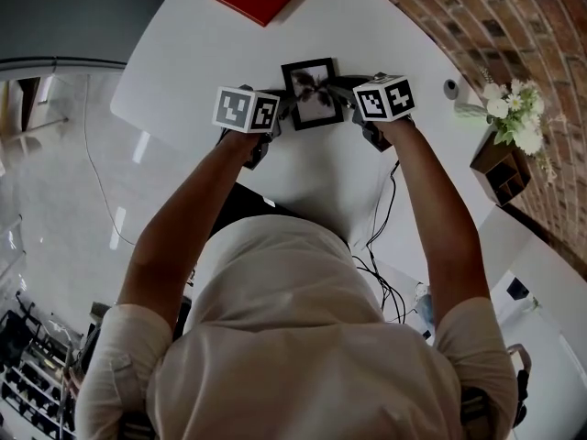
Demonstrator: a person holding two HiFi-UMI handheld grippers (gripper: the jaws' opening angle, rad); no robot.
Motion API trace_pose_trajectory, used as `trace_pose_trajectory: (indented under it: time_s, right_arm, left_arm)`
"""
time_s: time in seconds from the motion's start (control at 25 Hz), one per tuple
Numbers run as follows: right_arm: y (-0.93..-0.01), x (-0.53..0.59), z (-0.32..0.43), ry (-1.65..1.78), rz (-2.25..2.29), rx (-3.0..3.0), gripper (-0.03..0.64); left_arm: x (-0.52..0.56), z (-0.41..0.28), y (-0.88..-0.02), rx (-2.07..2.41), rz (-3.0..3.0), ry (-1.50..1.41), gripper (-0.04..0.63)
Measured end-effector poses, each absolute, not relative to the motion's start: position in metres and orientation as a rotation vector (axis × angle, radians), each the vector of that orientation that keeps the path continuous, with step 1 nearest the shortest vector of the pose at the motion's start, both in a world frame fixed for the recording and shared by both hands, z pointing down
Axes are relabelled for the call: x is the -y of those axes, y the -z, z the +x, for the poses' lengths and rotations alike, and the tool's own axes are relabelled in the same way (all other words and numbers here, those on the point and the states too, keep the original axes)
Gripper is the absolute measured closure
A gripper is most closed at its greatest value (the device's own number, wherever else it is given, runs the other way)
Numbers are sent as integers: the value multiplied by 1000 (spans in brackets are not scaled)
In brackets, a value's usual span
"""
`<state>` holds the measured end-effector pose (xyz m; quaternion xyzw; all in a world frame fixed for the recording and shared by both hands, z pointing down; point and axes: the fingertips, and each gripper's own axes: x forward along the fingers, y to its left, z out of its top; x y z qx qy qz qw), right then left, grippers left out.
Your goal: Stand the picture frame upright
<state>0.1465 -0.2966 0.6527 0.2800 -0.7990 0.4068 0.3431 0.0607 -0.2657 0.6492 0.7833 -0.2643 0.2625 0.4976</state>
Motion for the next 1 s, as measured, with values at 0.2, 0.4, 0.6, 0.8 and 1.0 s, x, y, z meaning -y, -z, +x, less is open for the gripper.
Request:
trace_pose_trajectory:
  time_s: [0.2, 0.4, 0.6, 0.8, 1.0]
  right_arm:
    - [-651, 295, 143, -1049, 739, 2093, 511]
    - [-644, 296, 138, -1045, 753, 2115, 511]
    - [-627, 301, 128, -1022, 758, 2171, 518]
    - [-613, 304, 119, -987, 753, 2212, 529]
    - [-605, 304, 110, -958, 748, 2233, 540]
  left_arm:
    - [267, 58, -649, 656, 1925, -657, 507]
    - [269, 52, -646, 672, 1940, -671, 491]
    - [275, 42, -639, 711, 1973, -685, 492]
    - [282, 31, -630, 756, 1992, -683, 499]
    - [288, 19, -618, 796, 2029, -679, 502]
